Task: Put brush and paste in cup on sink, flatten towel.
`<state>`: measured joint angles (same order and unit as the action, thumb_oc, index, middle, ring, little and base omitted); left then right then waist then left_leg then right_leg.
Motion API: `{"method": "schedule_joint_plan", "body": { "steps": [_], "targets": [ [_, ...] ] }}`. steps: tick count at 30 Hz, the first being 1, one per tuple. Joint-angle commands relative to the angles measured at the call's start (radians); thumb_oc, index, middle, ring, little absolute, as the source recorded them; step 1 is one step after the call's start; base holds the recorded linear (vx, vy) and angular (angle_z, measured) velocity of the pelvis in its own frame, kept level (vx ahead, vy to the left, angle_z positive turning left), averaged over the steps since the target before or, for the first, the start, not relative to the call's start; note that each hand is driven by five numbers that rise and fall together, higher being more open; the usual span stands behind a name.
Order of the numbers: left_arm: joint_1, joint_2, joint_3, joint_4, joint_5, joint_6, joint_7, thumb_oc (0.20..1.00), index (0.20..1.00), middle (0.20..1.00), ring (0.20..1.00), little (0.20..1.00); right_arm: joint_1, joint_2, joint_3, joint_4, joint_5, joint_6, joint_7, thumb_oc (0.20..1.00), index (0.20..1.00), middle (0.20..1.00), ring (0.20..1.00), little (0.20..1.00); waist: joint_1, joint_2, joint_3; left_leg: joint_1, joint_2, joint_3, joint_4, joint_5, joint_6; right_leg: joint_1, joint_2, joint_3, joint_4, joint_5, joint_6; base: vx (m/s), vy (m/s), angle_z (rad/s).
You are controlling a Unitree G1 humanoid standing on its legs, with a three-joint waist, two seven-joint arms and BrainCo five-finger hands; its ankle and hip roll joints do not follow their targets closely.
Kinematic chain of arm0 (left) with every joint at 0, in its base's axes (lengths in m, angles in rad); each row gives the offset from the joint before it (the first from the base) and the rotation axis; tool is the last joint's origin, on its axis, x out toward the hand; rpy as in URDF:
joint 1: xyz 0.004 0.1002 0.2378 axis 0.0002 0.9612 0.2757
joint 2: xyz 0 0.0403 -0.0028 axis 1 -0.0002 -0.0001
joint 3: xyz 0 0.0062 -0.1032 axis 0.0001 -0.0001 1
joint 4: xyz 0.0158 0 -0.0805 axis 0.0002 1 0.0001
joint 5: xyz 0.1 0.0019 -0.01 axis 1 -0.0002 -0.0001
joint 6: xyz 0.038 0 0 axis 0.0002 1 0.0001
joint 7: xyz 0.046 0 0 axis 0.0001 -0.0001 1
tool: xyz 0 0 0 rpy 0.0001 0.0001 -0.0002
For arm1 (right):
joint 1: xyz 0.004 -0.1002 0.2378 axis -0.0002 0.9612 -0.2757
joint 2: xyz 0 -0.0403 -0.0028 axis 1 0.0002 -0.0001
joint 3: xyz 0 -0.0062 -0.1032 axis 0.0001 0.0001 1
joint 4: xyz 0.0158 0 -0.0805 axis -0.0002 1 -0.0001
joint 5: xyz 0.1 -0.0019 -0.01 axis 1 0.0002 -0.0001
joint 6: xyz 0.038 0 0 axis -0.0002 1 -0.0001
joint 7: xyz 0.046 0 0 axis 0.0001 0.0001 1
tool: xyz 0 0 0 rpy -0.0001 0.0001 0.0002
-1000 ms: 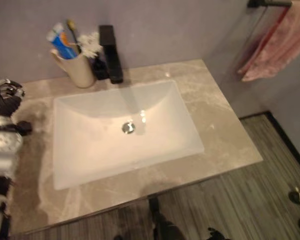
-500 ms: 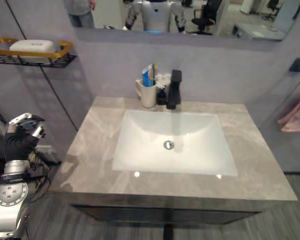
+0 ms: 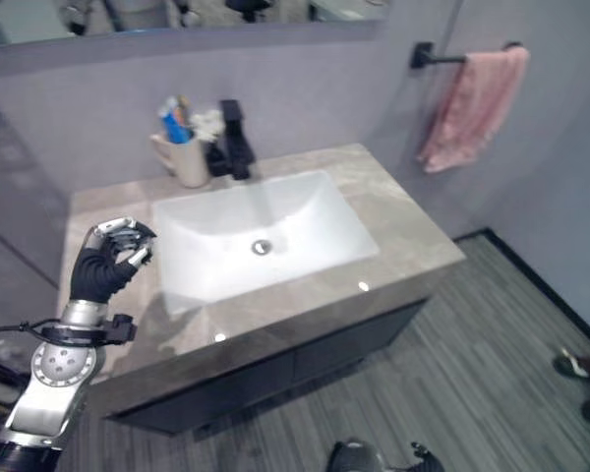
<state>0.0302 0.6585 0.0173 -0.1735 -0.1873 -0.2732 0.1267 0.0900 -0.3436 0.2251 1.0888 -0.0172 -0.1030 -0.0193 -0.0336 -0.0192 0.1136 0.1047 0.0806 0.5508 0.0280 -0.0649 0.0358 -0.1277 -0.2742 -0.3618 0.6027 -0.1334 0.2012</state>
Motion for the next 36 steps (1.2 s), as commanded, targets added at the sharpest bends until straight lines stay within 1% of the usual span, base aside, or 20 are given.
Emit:
{"method": "schedule_joint_plan", "body": {
  "steps": [1,3,4,5,6,7,8,9,10,11,12,14,17,18,20,21,24,31,35,36],
  "targets": [
    [0.006,0.024,-0.003,-0.051,-0.033,-0.038,-0.047,0.2,0.2,0.2,0.2,0.2,-0.049,-0.053,0.056,-0.003,-0.033,-0.006,-0.017,1.0,1.0,1.0,1.0,1.0,0.017,-0.012,-0.086,-0.161,0.007,-0.023,0.004,0.095,-0.035,0.167,0.07,0.012,-0.272,0.062,-0.051,-0.27,-0.234,-1.33],
    [0.01,0.008,-0.003,-0.039,-0.055,-0.039,-0.05,0.2,0.2,0.2,0.2,0.2,-0.055,-0.055,0.067,-0.016,-0.034,-0.007,-0.016,1.0,1.0,1.0,1.0,1.0,0.021,-0.011,-0.079,-0.168,0.039,0.014,0.026,0.11,-0.052,0.159,0.079,0.02,-0.296,0.067,-0.062,-0.15,-0.255,-1.54],
    [0.02,-0.028,-0.023,-0.007,-0.101,-0.033,-0.067,0.2,0.2,0.2,0.2,0.2,-0.045,-0.067,0.071,-0.082,-0.022,-0.016,-0.017,1.0,1.0,1.0,1.0,1.0,0.021,-0.016,-0.071,-0.189,0.081,0.019,0.068,0.137,-0.083,0.159,0.127,0.078,-0.363,0.014,-0.085,-0.17,-0.314,-1.56],
    [0.017,-0.029,-0.026,-0.003,-0.102,-0.035,-0.068,0.2,0.2,0.2,0.2,0.2,-0.041,-0.07,0.07,-0.087,-0.021,-0.013,-0.016,1.0,1.0,1.0,1.0,1.0,0.024,-0.013,-0.071,-0.191,0.087,0.02,0.075,0.137,-0.088,0.163,0.132,0.08,-0.37,0.017,-0.089,-0.14,-0.391,-1.3],
    [0.019,-0.041,-0.037,0.013,-0.109,-0.032,-0.076,0.2,0.2,0.2,0.2,0.2,-0.029,-0.078,0.065,-0.112,-0.011,-0.018,-0.016,1.0,1.0,1.0,1.0,1.0,0.021,-0.022,-0.068,-0.205,0.105,0.01,0.095,0.142,-0.098,0.184,0.166,0.11,-0.427,0.017,-0.104,-0.11,-0.348,-0.88],
    [0.012,-0.069,-0.059,0.054,-0.124,-0.025,-0.069,0.2,0.2,0.2,0.2,0.2,-0.027,-0.101,0.06,-0.17,0.006,-0.024,-0.028,1.0,1.0,1.0,1.0,1.0,0.031,-0.025,-0.046,-0.237,0.112,-0.08,0.137,0.173,-0.126,0.188,0.193,0.148,-0.468,0.023,-0.116,-0.12,-0.342,-0.86],
    [0.006,-0.071,-0.063,0.059,-0.123,-0.027,-0.068,0.2,0.2,0.2,0.2,0.2,-0.025,-0.104,0.057,-0.174,0.007,-0.022,-0.027,1.0,1.0,1.0,1.0,1.0,0.032,-0.022,-0.045,-0.238,0.114,-0.083,0.139,0.174,-0.129,0.19,0.195,0.147,-0.47,0.024,-0.118,-0.19,-0.275,-0.85],
    [-0.013,-0.089,-0.086,0.083,-0.134,-0.023,-0.069,0.2,0.2,0.2,0.2,0.2,-0.025,-0.111,0.051,-0.195,0.021,-0.024,-0.033,1.0,1.0,1.0,1.0,1.0,0.038,-0.018,-0.036,-0.265,0.094,-0.15,0.141,0.19,-0.114,0.179,0.212,0.164,-0.488,0.048,-0.133,-0.13,-0.152,-0.86],
    [-0.015,-0.103,-0.094,0.092,-0.138,-0.022,-0.064,0.2,0.2,0.2,0.2,0.2,-0.025,-0.12,0.044,-0.21,0.031,-0.027,-0.038,1.0,1.0,1.0,1.0,1.0,0.048,-0.016,-0.032,-0.279,0.052,-0.26,0.146,0.182,-0.108,0.177,0.224,0.197,-0.505,0.06,-0.14,-0.09,-0.259,-1.21],
    [-0.014,-0.123,-0.118,0.129,-0.148,-0.011,-0.072,0.2,0.2,0.2,0.2,0.2,-0.025,-0.124,0.046,-0.229,0.031,-0.025,-0.039,1.0,1.0,1.0,1.0,1.0,0.059,-0.014,-0.029,-0.285,-0.009,-0.412,0.153,0.151,-0.097,0.177,0.239,0.263,-0.529,0.078,-0.143,0.02,-0.185,-1.21],
    [-0.015,-0.124,-0.118,0.13,-0.148,-0.012,-0.072,0.2,0.2,0.2,0.2,0.2,-0.025,-0.124,0.045,-0.23,0.031,-0.025,-0.039,1.0,1.0,1.0,1.0,1.0,0.06,-0.013,-0.03,-0.287,-0.008,-0.412,0.151,0.154,-0.097,0.175,0.24,0.264,-0.531,0.081,-0.143,0.05,-0.159,-1.29],
    [-0.01,-0.133,-0.144,0.179,-0.141,0.0,-0.084,0.2,0.2,0.2,0.2,0.2,-0.018,-0.133,0.051,-0.268,0.024,-0.028,-0.031,1.0,1.0,1.0,1.0,1.0,0.063,-0.008,-0.028,-0.284,-0.064,-0.5,0.149,0.129,-0.083,0.171,0.26,0.34,-0.542,0.098,-0.147,0.06,-0.102,-1.25],
    [-0.005,-0.139,-0.19,0.258,-0.114,0.012,-0.111,0.2,0.2,0.2,0.2,0.2,0.001,-0.154,0.058,-0.316,0.011,-0.037,-0.01,1.0,1.0,1.0,1.0,1.0,0.055,0.008,-0.03,-0.283,-0.102,-0.548,0.128,0.122,-0.073,0.159,0.29,0.439,-0.572,0.124,-0.143,0.07,-0.05,-1.13],
    [-0.003,-0.141,-0.201,0.274,-0.107,0.013,-0.113,0.347,0.347,0.347,0.347,0.347,0.005,-0.161,0.056,-0.32,0.008,-0.038,-0.009,1.0,1.0,1.0,1.0,1.0,0.057,0.013,-0.029,-0.281,-0.108,-0.556,0.117,0.124,-0.071,0.157,0.293,0.459,-0.577,0.128,-0.142,0.06,0.02,-1.74],
    [-0.017,-0.119,-0.253,0.343,-0.021,0.033,-0.129,0.743,0.743,0.743,0.743,0.743,0.012,-0.168,0.054,-0.313,0.022,-0.033,0.006,1.0,1.0,1.0,1.0,1.0,0.052,0.021,-0.019,-0.284,-0.13,-0.602,0.095,0.126,-0.069,0.153,0.301,0.5,-0.573,0.123,-0.137,0.08,0.058,-1.3],
    [-0.032,-0.074,-0.291,0.356,0.104,0.064,-0.163,1.0,1.0,1.0,1.0,1.0,0.007,-0.167,0.06,-0.259,0.023,-0.019,0.028,1.0,1.0,1.0,1.0,1.0,0.054,0.033,-0.017,-0.293,-0.138,-0.632,0.065,0.142,-0.068,0.141,0.31,0.521,-0.567,0.12,-0.137,0.07,0.063,-0.58],
    [-0.044,-0.063,-0.343,0.428,0.175,0.113,-0.212,1.0,1.0,1.0,1.0,1.0,0.0,-0.143,0.057,-0.158,0.022,-0.003,0.039,1.0,1.0,1.0,1.0,1.0,0.048,0.044,-0.015,-0.284,-0.138,-0.632,0.039,0.143,-0.059,0.138,0.316,0.542,-0.544,0.099,-0.129,0.12,0.108,-0.77],
    [-0.044,-0.224,-0.405,0.764,0.218,0.163,-0.195,1.0,1.0,1.0,1.0,1.0,-0.028,-0.033,-0.034,0.115,0.176,0.02,0.049,1.0,1.0,1.0,1.0,1.0,0.03,0.052,-0.055,-0.201,-0.136,-0.52,-0.02,0.108,-0.019,0.128,0.285,0.593,-0.478,0.082,-0.085,0.18,0.197,-0.59],
    [-0.054,-0.236,-0.445,0.852,0.259,0.179,-0.201,1.0,1.0,1.0,1.0,1.0,-0.055,-0.031,-0.024,0.151,0.155,0.026,0.043,1.0,1.0,1.0,1.0,1.0,0.031,0.056,-0.052,-0.165,-0.136,-0.498,-0.026,0.078,0.0,0.072,0.279,0.554,-0.359,0.079,-0.059,0.09,0.136,-0.3],
    [-0.058,-0.236,-0.437,0.883,0.266,0.19,-0.189,1.0,1.0,1.0,1.0,1.0,-0.063,-0.021,-0.029,0.131,0.177,0.025,0.048,1.0,1.0,1.0,1.0,1.0,0.028,0.054,-0.033,-0.143,-0.133,-0.485,-0.028,0.066,0.008,0.016,0.271,0.504,-0.249,0.131,-0.024,0.03,0.108,-0.15]
  ]
}}
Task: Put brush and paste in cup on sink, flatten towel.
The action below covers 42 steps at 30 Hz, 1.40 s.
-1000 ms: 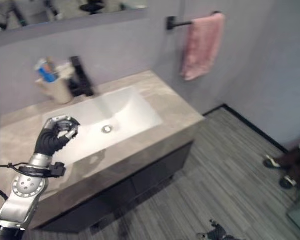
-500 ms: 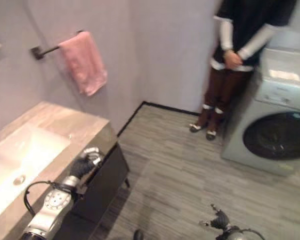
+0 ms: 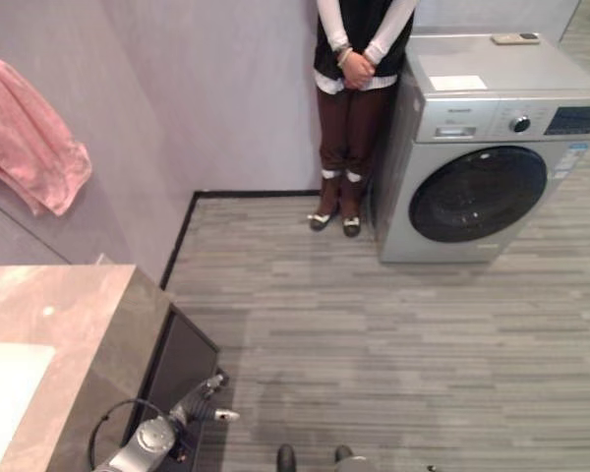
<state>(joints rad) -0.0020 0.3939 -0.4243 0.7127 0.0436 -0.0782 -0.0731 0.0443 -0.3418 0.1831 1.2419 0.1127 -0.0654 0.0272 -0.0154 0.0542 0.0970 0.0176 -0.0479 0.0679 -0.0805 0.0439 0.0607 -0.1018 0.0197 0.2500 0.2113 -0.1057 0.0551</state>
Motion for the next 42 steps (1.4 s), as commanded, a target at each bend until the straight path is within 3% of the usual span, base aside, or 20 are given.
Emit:
{"method": "schedule_joint_plan", "body": {
  "steps": [1,2,3,5,8,10,14,18,20,22,23,24,26,27,29,33,36,38,40,42],
  "targets": [
    [-0.027,0.028,0.004,-0.002,0.035,-0.006,0.011,1.0,1.0,1.0,1.0,1.0,-0.018,-0.023,0.013,-0.023,0.048,-0.012,0.002,1.0,1.0,1.0,1.0,1.0,0.009,-0.02,-0.016,-0.056,-0.005,-0.003,0.081,-0.042,-0.017,-0.012,-0.023,-0.108,0.147,0.101,0.122,0.06,0.202,-0.2],
    [-0.03,0.027,0.01,0.022,0.033,0.001,0.025,1.0,1.0,1.0,1.0,1.0,-0.017,-0.025,0.01,-0.059,0.068,-0.013,0.005,1.0,1.0,1.0,1.0,1.0,-0.003,-0.017,0.018,-0.021,0.001,0.005,0.077,-0.056,-0.007,-0.1,-0.029,-0.185,0.294,0.183,0.141,0.04,0.128,-0.28],
    [-0.031,0.026,0.01,0.023,0.033,0.001,0.026,1.0,1.0,1.0,1.0,1.0,-0.017,-0.025,0.01,-0.06,0.068,-0.012,0.005,1.0,1.0,1.0,1.0,1.0,-0.004,-0.018,0.019,-0.021,0.0,0.004,0.077,-0.056,-0.007,-0.102,-0.031,-0.185,0.3,0.18,0.141,0.06,0.191,-0.36],
    [-0.033,0.02,0.011,0.046,0.041,0.006,0.037,1.0,1.0,1.0,1.0,1.0,-0.02,-0.02,0.015,-0.067,0.065,-0.011,-0.001,1.0,1.0,1.0,1.0,1.0,0.001,-0.018,0.03,0.006,-0.006,0.03,0.07,-0.078,-0.001,-0.15,-0.082,-0.292,0.306,0.185,0.125,0.09,0.125,-0.2],
    [-0.052,0.012,0.003,0.081,0.068,0.009,0.049,1.0,1.0,1.0,1.0,1.0,-0.026,-0.029,0.037,-0.076,0.045,-0.01,-0.007,1.0,1.0,1.0,1.0,1.0,-0.008,-0.024,0.032,0.036,-0.013,0.04,0.062,-0.104,-0.012,-0.194,-0.089,-0.356,0.141,0.162,0.093,0.22,0.044,-0.18],
    [-0.096,0.009,-0.019,0.091,0.114,0.016,0.062,1.0,1.0,1.0,1.0,1.0,-0.033,-0.034,0.053,-0.092,0.05,-0.008,-0.008,1.0,1.0,1.0,1.0,1.0,-0.024,-0.04,0.049,0.081,-0.026,0.028,0.06,-0.143,-0.028,-0.247,-0.107,-0.399,-0.073,0.247,0.103,0.36,-0.029,-0.23],
    [-0.124,-0.001,-0.034,0.085,0.115,0.012,0.058,1.0,1.0,1.0,1.0,1.0,-0.026,-0.025,0.058,-0.087,0.042,-0.003,-0.011,1.0,1.0,1.0,1.0,1.0,-0.046,-0.042,0.051,0.141,-0.014,-0.005,0.052,-0.168,-0.046,-0.258,-0.106,-0.391,-0.144,0.287,0.114,0.33,-0.05,0.09],
    [-0.151,-0.036,-0.064,0.114,0.109,0.01,0.062,1.0,1.0,1.0,1.0,1.0,-0.012,-0.026,0.062,-0.041,0.065,-0.007,-0.001,1.0,1.0,1.0,1.0,1.0,-0.062,-0.039,0.02,0.166,-0.001,-0.068,0.115,-0.184,-0.063,-0.235,-0.054,-0.328,-0.103,0.279,0.078,0.43,-0.15,0.57],
    [-0.154,-0.054,-0.075,0.133,0.105,0.012,0.063,1.0,1.0,1.0,1.0,1.0,-0.01,-0.033,0.074,-0.024,0.063,-0.006,0.004,1.0,1.0,1.0,1.0,1.0,-0.059,-0.035,0.007,0.146,0.012,-0.076,0.209,-0.15,-0.094,-0.197,-0.035,-0.348,-0.108,0.255,0.055,0.36,-0.203,0.93],
    [-0.17,-0.067,-0.087,0.153,0.099,0.014,0.061,1.0,1.0,1.0,1.0,1.0,-0.016,-0.044,0.083,-0.019,0.065,-0.01,0.002,1.0,1.0,1.0,1.0,1.0,-0.051,-0.043,0.011,0.078,0.042,-0.059,0.365,-0.047,-0.141,-0.141,-0.03,-0.371,-0.127,0.228,0.029,0.2,-0.165,0.26],
    [-0.171,-0.068,-0.087,0.154,0.099,0.014,0.061,1.0,1.0,1.0,1.0,1.0,-0.017,-0.044,0.082,-0.019,0.065,-0.01,0.002,1.0,1.0,1.0,1.0,1.0,-0.054,-0.041,0.011,0.072,0.043,-0.063,0.375,-0.051,-0.142,-0.141,-0.03,-0.375,-0.129,0.229,0.028,0.28,-0.32,0.22],
    [-0.21,-0.072,-0.103,0.143,0.078,0.017,0.067,1.0,1.0,1.0,1.0,1.0,-0.02,-0.065,0.072,-0.035,0.107,-0.013,-0.01,1.0,1.0,1.0,1.0,1.0,-0.041,-0.074,0.043,-0.05,0.092,0.007,0.574,0.047,-0.167,-0.075,-0.048,-0.404,-0.147,0.19,-0.008,0.25,-0.322,0.57],
    [-0.231,-0.077,-0.111,0.143,0.069,0.017,0.068,1.0,1.0,1.0,1.0,1.0,-0.025,-0.078,0.062,-0.032,0.118,-0.013,-0.013,1.0,1.0,1.0,1.0,1.0,-0.037,-0.077,0.052,-0.091,0.126,0.061,0.58,0.048,-0.165,-0.057,-0.058,-0.424,-0.153,0.175,-0.013,0.22,-0.234,0.65],
    [-0.258,-0.087,-0.133,0.152,0.081,0.02,0.068,1.0,1.0,1.0,1.0,1.0,-0.025,-0.082,0.048,-0.021,0.129,-0.011,-0.024,1.0,1.0,1.0,1.0,1.0,-0.033,-0.081,0.06,-0.143,0.165,0.159,0.527,0.016,-0.155,-0.02,-0.073,-0.457,-0.169,0.157,-0.012,0.12,-0.072,0.34],
    [-0.267,-0.091,-0.139,0.154,0.088,0.023,0.067,1.0,1.0,1.0,1.0,1.0,-0.013,-0.09,0.023,-0.011,0.135,-0.008,-0.033,1.0,1.0,1.0,1.0,1.0,-0.028,-0.077,0.056,-0.198,0.167,0.206,0.444,-0.018,-0.144,0.007,-0.086,-0.486,-0.188,0.145,0.001,0.24,-0.057,0.61],
    [-0.257,-0.077,-0.131,0.157,0.097,0.025,0.071,1.0,1.0,1.0,1.0,1.0,-0.005,-0.094,0.025,-0.023,0.117,-0.006,-0.03,1.0,1.0,1.0,1.0,1.0,-0.013,-0.079,0.049,-0.253,0.143,0.194,0.286,0.001,-0.137,0.046,-0.091,-0.485,-0.195,0.118,0.011,0.29,0.029,0.42],
    [-0.215,-0.054,-0.095,0.148,0.092,0.027,0.071,1.0,1.0,1.0,1.0,1.0,0.005,-0.09,0.042,-0.048,0.086,-0.006,-0.018,1.0,1.0,1.0,1.0,1.0,0.03,-0.059,0.047,-0.295,0.192,0.137,0.064,0.154,-0.165,0.114,-0.077,-0.463,-0.198,0.077,0.018,0.33,0.089,-0.29],
    [-0.213,-0.054,-0.095,0.147,0.092,0.028,0.07,1.0,1.0,1.0,1.0,1.0,0.006,-0.089,0.042,-0.049,0.085,-0.006,-0.018,1.0,1.0,1.0,1.0,1.0,0.03,-0.061,0.049,-0.288,0.19,0.138,0.055,0.159,-0.166,0.117,-0.079,-0.463,-0.197,0.075,0.018,0.32,0.128,-0.46],
    [-0.191,-0.041,-0.079,0.138,0.098,0.029,0.064,1.0,1.0,1.0,1.0,1.0,0.011,-0.078,0.056,-0.058,0.072,-0.006,-0.004,1.0,1.0,1.0,1.0,1.0,0.039,-0.049,0.042,-0.285,0.246,0.214,0.011,0.22,-0.186,0.172,-0.09,-0.45,-0.189,0.048,0.034,0.48,0.244,-0.18],
    [-0.178,-0.035,-0.073,0.128,0.093,0.029,0.058,1.0,1.0,1.0,1.0,1.0,0.01,-0.073,0.058,-0.053,0.068,-0.004,0.001,1.0,1.0,1.0,1.0,1.0,0.045,-0.049,0.035,-0.268,0.239,0.211,0.013,0.203,-0.176,0.189,-0.096,-0.434,-0.182,0.034,0.043,0.27,0.168,-0.16]
  ]
}}
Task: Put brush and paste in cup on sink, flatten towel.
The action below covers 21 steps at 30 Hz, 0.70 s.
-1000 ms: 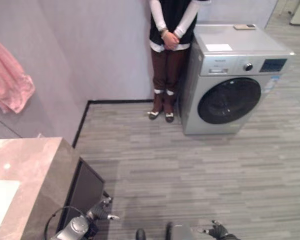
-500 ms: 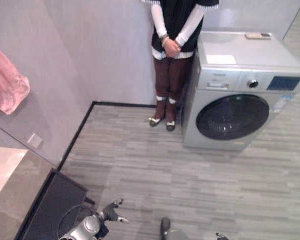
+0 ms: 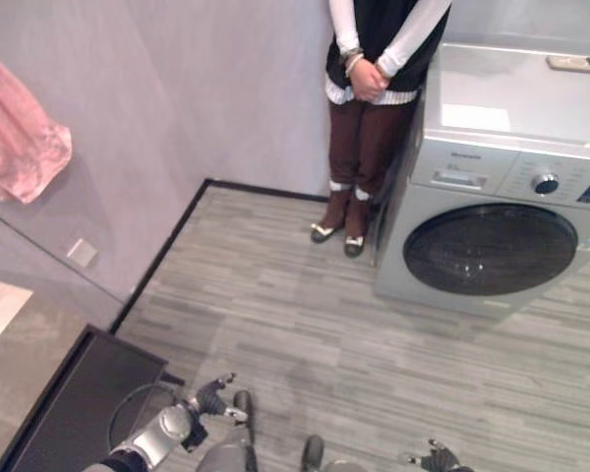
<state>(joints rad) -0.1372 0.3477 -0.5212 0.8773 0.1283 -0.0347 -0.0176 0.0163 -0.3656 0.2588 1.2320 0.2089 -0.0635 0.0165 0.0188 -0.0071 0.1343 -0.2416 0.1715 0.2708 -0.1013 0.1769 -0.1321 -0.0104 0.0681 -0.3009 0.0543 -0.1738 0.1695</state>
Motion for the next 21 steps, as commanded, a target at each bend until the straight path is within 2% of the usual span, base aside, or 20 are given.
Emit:
{"method": "schedule_joint_plan", "body": {
  "steps": [1,3,4,5,6,7,9,10,11,14,15,17,18,19,21],
  "targets": [
    [-0.039,0.016,0.025,-0.04,0.007,-0.016,0.003,1.0,1.0,1.0,1.0,1.0,0.037,-0.042,-0.014,-0.04,-0.032,-0.005,0.012,1.0,1.0,1.0,1.0,1.0,0.014,0.009,-0.009,-0.006,0.004,-0.004,0.054,0.059,0.026,0.12,-0.163,0.123,-0.015,0.087,-0.062,0.37,0.261,-0.16],
    [-0.029,0.024,0.027,-0.051,0.003,-0.017,-0.001,1.0,1.0,1.0,1.0,1.0,0.038,-0.027,-0.018,-0.035,-0.038,-0.004,0.016,1.0,1.0,1.0,1.0,1.0,0.021,0.004,-0.02,-0.019,-0.017,-0.009,0.101,0.033,0.045,0.128,-0.193,0.14,0.011,0.093,-0.054,0.34,0.278,-0.35],
    [-0.021,0.033,0.033,-0.068,-0.008,-0.017,-0.003,1.0,1.0,1.0,1.0,1.0,0.039,-0.019,-0.022,-0.041,-0.038,-0.002,0.021,1.0,1.0,1.0,1.0,1.0,0.022,-0.009,-0.024,-0.03,-0.038,-0.005,0.142,0.002,0.059,0.126,-0.217,0.148,0.027,0.107,-0.043,0.39,0.4,-0.56],
    [-0.005,0.059,0.046,-0.133,-0.026,-0.018,-0.014,1.0,1.0,1.0,1.0,1.0,0.046,-0.008,-0.03,-0.049,-0.039,0.0,0.028,1.0,1.0,1.0,1.0,1.0,0.027,-0.027,-0.029,-0.041,-0.079,0.011,0.205,-0.054,0.086,0.125,-0.264,0.154,0.057,0.155,-0.02,0.37,0.414,-0.4],
    [0.008,0.072,0.05,-0.175,-0.033,-0.02,-0.025,1.0,1.0,1.0,1.0,1.0,0.048,-0.003,-0.03,-0.056,-0.046,0.0,0.029,1.0,1.0,1.0,1.0,1.0,0.031,-0.031,-0.036,-0.041,-0.097,0.012,0.213,-0.075,0.098,0.119,-0.284,0.16,0.067,0.184,-0.012,0.27,0.32,-0.26],
    [0.009,0.073,0.051,-0.177,-0.034,-0.018,-0.026,1.0,1.0,1.0,1.0,1.0,0.048,-0.003,-0.03,-0.056,-0.046,0.001,0.029,1.0,1.0,1.0,1.0,1.0,0.032,-0.03,-0.039,-0.043,-0.095,0.014,0.212,-0.073,0.098,0.116,-0.282,0.162,0.065,0.188,-0.012,0.19,0.24,-0.19],
    [0.05,0.104,0.081,-0.272,-0.062,-0.019,-0.041,1.0,1.0,1.0,1.0,1.0,0.056,0.001,-0.035,-0.073,-0.05,0.003,0.037,1.0,1.0,1.0,1.0,1.0,0.039,-0.037,-0.042,-0.039,-0.143,0.01,0.223,-0.111,0.124,0.104,-0.323,0.168,0.108,0.288,0.0,0.21,0.285,-0.14],
    [0.068,0.117,0.089,-0.297,-0.071,-0.017,-0.051,1.0,1.0,1.0,1.0,1.0,0.054,0.004,-0.03,-0.085,-0.054,0.005,0.039,1.0,1.0,1.0,1.0,1.0,0.042,-0.035,-0.043,-0.031,-0.158,0.009,0.217,-0.122,0.135,0.093,-0.332,0.169,0.123,0.314,0.001,0.27,0.41,0.02],
    [0.103,0.143,0.121,-0.324,-0.084,-0.009,-0.057,1.0,1.0,1.0,1.0,1.0,0.042,0.006,-0.015,-0.111,-0.066,0.008,0.045,1.0,1.0,1.0,1.0,1.0,0.053,-0.033,-0.045,-0.017,-0.187,0.003,0.205,-0.143,0.154,0.066,-0.346,0.169,0.165,0.375,0.004,0.18,0.294,0.26],
    [0.113,0.148,0.133,-0.312,-0.08,-0.001,-0.057,1.0,1.0,1.0,1.0,1.0,0.024,0.009,0.006,-0.139,-0.069,0.012,0.052,1.0,1.0,1.0,1.0,1.0,0.06,-0.028,-0.045,-0.004,-0.204,-0.001,0.197,-0.155,0.17,0.044,-0.34,0.156,0.203,0.393,0.003,0.15,0.237,0.38],
    [0.12,0.153,0.141,-0.301,-0.077,-0.001,-0.052,1.0,1.0,1.0,1.0,1.0,0.015,0.008,0.019,-0.158,-0.067,0.011,0.055,1.0,1.0,1.0,1.0,1.0,0.059,-0.029,-0.045,0.003,-0.214,-0.012,0.195,-0.166,0.176,0.04,-0.311,0.184,0.21,0.386,-0.001,0.2,0.22,0.23],
    [0.126,0.158,0.156,-0.283,-0.081,0.001,-0.042,1.0,1.0,1.0,1.0,1.0,0.008,0.005,0.035,-0.207,-0.052,0.006,0.068,1.0,1.0,1.0,1.0,1.0,0.047,-0.032,-0.04,0.036,-0.234,-0.043,0.175,-0.176,0.187,-0.001,-0.234,0.251,0.237,0.328,-0.019,0.24,0.193,0.3],
    [0.124,0.156,0.162,-0.249,-0.08,-0.001,-0.036,1.0,1.0,1.0,1.0,1.0,0.009,0.004,0.049,-0.222,-0.046,0.003,0.079,1.0,1.0,1.0,1.0,1.0,0.042,-0.021,-0.04,0.06,-0.231,-0.064,0.149,-0.17,0.187,-0.048,-0.175,0.272,0.228,0.27,-0.038,0.2,0.14,0.54],
    [0.124,0.155,0.162,-0.248,-0.08,-0.002,-0.035,1.0,1.0,1.0,1.0,1.0,0.009,0.003,0.05,-0.223,-0.045,0.003,0.079,1.0,1.0,1.0,1.0,1.0,0.039,-0.021,-0.04,0.062,-0.232,-0.066,0.146,-0.17,0.187,-0.049,-0.175,0.27,0.234,0.265,-0.039,0.2,0.117,0.89],
    [0.119,0.15,0.159,-0.219,-0.079,-0.003,-0.031,1.0,1.0,1.0,1.0,1.0,0.008,0.0,0.061,-0.227,-0.043,-0.001,0.082,1.0,1.0,1.0,1.0,1.0,0.022,0.0,-0.025,0.106,-0.217,-0.102,0.124,-0.166,0.183,-0.14,-0.103,0.28,0.246,0.18,-0.057,0.17,0.063,0.69]
  ]
}}
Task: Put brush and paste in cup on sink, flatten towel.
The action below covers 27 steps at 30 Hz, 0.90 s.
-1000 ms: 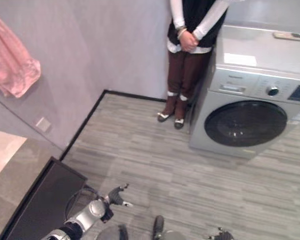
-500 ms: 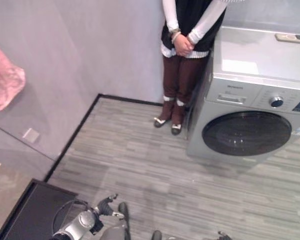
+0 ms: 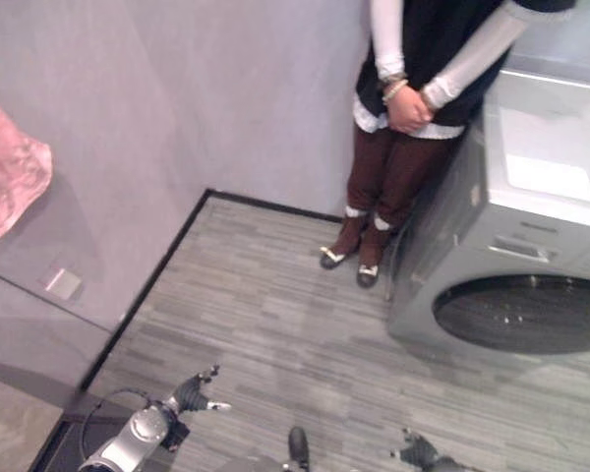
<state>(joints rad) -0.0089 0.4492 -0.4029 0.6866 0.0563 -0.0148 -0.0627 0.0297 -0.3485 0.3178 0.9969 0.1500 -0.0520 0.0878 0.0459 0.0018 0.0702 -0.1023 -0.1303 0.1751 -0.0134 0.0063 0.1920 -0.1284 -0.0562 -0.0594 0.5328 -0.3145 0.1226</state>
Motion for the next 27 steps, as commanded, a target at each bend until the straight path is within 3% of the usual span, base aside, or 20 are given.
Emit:
{"method": "schedule_joint_plan", "body": {
  "steps": [1,6,8,14,18,20,21,24,27],
  "targets": [
    [-0.014,0.046,0.037,-0.024,-0.007,-0.023,0.016,1.0,1.0,1.0,1.0,1.0,-0.005,-0.02,0.002,0.007,0.017,-0.012,0.009,1.0,1.0,1.0,1.0,1.0,-0.018,-0.005,0.052,-0.013,0.083,-0.025,0.035,-0.001,-0.143,-0.045,0.036,0.032,-0.217,0.294,-0.013,0.17,0.028,0.28],
    [-0.041,0.015,0.003,0.02,0.001,-0.024,0.018,1.0,1.0,1.0,1.0,1.0,-0.01,-0.017,0.017,0.079,0.004,-0.014,0.004,1.0,1.0,1.0,1.0,1.0,-0.052,-0.02,0.081,0.06,0.06,-0.084,0.013,-0.014,-0.15,-0.101,0.102,0.037,-0.32,0.333,-0.018,0.15,-0.024,0.55],
    [-0.043,-0.004,-0.005,0.032,-0.007,-0.023,0.012,1.0,1.0,1.0,1.0,1.0,-0.008,-0.013,0.023,0.096,-0.009,-0.01,0.01,1.0,1.0,1.0,1.0,1.0,-0.049,-0.035,0.081,0.078,0.051,-0.105,0.03,-0.026,-0.157,-0.077,0.08,-0.007,-0.364,0.357,-0.017,0.15,-0.082,0.36],
    [-0.041,-0.024,-0.007,0.033,-0.013,-0.02,0.007,1.0,1.0,1.0,1.0,1.0,-0.026,-0.031,0.038,0.119,-0.028,-0.009,0.009,1.0,1.0,1.0,1.0,1.0,-0.03,-0.046,0.062,0.052,0.053,-0.105,0.079,-0.049,-0.178,-0.001,0.085,-0.004,-0.458,0.355,-0.043,0.05,-0.092,0.25],
    [-0.055,-0.037,-0.008,0.036,-0.022,-0.017,0.01,1.0,1.0,1.0,1.0,1.0,-0.037,-0.053,0.034,0.114,-0.026,-0.009,0.008,1.0,1.0,1.0,1.0,1.0,-0.029,-0.049,0.077,-0.023,0.055,-0.088,0.227,-0.045,-0.218,0.022,0.072,-0.031,-0.472,0.342,-0.06,0.01,-0.084,0.19],
    [-0.072,-0.039,-0.012,0.036,-0.025,-0.022,0.017,1.0,1.0,1.0,1.0,1.0,-0.044,-0.066,0.027,0.111,-0.023,-0.01,0.001,1.0,1.0,1.0,1.0,1.0,-0.038,-0.055,0.094,-0.087,0.103,-0.012,0.29,-0.002,-0.249,0.039,0.046,-0.066,-0.48,0.335,-0.065,-0.01,-0.019,0.56],
    [-0.083,-0.044,-0.017,0.045,-0.025,-0.023,0.017,1.0,1.0,1.0,1.0,1.0,-0.043,-0.065,0.021,0.129,-0.013,-0.011,-0.006,1.0,1.0,1.0,1.0,1.0,-0.044,-0.055,0.095,-0.093,0.151,0.072,0.226,-0.009,-0.239,0.056,0.025,-0.103,-0.489,0.324,-0.059,0.01,0.011,0.94],
    [-0.082,-0.045,-0.017,0.049,-0.022,-0.024,0.022,1.0,1.0,1.0,1.0,1.0,-0.037,-0.061,0.022,0.127,-0.013,-0.009,-0.007,1.0,1.0,1.0,1.0,1.0,-0.035,-0.052,0.088,-0.112,0.162,0.064,0.161,0.012,-0.231,0.069,0.021,-0.12,-0.494,0.314,-0.056,0.09,0.036,0.87],
    [-0.086,-0.047,-0.017,0.065,-0.016,-0.03,0.035,1.0,1.0,1.0,1.0,1.0,-0.028,-0.058,0.028,0.112,-0.025,-0.007,-0.006,1.0,1.0,1.0,1.0,1.0,-0.032,-0.042,0.079,-0.156,0.228,0.089,0.067,0.13,-0.263,0.107,0.009,-0.136,-0.513,0.295,-0.05,0.21,0.12,0.17]
  ]
}}
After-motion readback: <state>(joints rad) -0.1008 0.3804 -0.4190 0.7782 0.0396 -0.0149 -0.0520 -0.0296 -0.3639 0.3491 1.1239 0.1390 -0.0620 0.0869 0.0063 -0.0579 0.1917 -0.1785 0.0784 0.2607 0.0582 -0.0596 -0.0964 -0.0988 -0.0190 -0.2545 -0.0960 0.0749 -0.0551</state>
